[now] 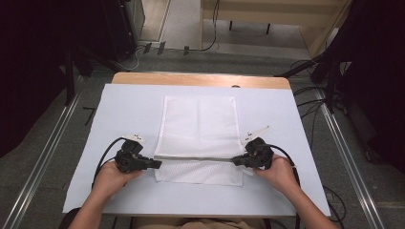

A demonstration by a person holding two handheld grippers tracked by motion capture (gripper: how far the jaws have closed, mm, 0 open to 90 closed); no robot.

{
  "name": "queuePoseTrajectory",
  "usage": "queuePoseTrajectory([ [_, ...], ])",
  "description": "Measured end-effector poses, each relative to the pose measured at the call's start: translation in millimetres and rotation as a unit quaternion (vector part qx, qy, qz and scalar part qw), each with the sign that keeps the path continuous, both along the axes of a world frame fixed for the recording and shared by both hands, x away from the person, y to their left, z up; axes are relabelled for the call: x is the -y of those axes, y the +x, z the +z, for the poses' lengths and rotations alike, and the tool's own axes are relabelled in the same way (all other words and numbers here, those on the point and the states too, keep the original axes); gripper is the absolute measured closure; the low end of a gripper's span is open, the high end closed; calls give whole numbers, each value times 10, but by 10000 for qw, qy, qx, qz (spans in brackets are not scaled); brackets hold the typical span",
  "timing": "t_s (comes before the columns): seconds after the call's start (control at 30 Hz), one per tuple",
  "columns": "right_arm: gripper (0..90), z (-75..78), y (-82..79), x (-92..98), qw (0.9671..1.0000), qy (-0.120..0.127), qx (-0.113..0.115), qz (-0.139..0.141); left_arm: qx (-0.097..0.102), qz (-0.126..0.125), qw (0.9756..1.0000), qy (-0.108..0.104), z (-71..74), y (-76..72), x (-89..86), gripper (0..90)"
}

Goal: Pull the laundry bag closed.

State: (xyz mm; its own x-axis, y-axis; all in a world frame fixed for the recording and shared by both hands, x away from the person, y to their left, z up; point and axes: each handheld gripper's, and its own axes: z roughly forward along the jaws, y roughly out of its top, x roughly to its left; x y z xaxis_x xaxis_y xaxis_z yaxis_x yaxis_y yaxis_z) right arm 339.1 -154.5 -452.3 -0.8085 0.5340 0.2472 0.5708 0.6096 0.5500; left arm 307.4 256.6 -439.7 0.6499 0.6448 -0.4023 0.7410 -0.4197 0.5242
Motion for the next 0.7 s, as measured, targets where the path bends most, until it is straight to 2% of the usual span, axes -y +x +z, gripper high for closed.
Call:
queuePoseTrajectory([
  [0.1,857,-1,1,9,10000,19,-12,-4,-13,-29,10000,20,-4,-1,2,842],
  [0.2,799,11,2,24,9999,93,3,-46,29,-25,10000,28,-1,-6,7,778],
  [0.3,736,43,4,46,9996,239,165,-69,65,3,10000,-46,5,-6,4,684],
  [0.4,654,69,4,57,9989,345,289,-131,201,93,9997,-47,22,-5,-12,569],
  [0.47,610,89,0,69,9983,394,384,-216,326,178,9993,-85,40,-10,-28,555],
  [0.57,537,110,20,112,9966,546,512,-337,551,299,9979,-146,67,-15,-60,464],
  [0.7,468,129,66,203,9937,712,581,-648,668,429,9967,-162,89,-12,-106,415],
])
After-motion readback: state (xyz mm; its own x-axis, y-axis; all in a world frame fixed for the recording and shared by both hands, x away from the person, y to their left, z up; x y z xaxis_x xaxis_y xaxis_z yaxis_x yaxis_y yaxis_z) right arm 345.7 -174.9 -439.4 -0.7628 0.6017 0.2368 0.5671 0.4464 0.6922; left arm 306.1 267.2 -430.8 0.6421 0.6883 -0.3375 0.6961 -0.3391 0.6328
